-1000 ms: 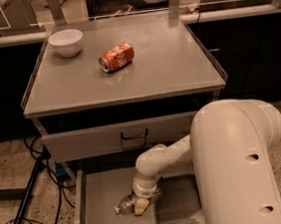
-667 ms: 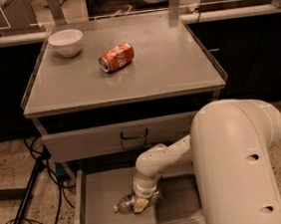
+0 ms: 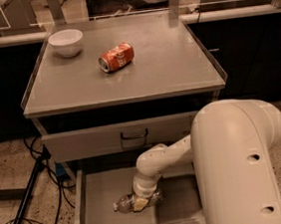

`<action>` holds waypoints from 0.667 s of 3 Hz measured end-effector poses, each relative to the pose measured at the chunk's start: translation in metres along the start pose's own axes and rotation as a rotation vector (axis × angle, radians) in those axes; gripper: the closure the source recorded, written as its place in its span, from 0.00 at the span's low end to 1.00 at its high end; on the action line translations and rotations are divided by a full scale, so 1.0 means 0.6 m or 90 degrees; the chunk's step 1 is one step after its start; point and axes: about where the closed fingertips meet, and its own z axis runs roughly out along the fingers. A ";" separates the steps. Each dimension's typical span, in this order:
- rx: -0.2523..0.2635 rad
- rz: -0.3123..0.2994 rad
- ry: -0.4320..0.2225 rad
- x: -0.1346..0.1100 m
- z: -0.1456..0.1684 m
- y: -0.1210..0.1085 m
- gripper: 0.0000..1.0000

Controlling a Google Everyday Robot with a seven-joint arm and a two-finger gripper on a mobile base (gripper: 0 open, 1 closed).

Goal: Pick water bottle from middle drawer and place on counter

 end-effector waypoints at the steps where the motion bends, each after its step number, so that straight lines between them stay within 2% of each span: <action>1: 0.010 0.007 -0.001 0.002 -0.011 0.000 1.00; 2: 0.039 0.034 0.013 0.017 -0.049 -0.005 1.00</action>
Offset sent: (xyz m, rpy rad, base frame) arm 0.0206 -0.0440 0.0621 -0.0593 -0.0928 -0.1704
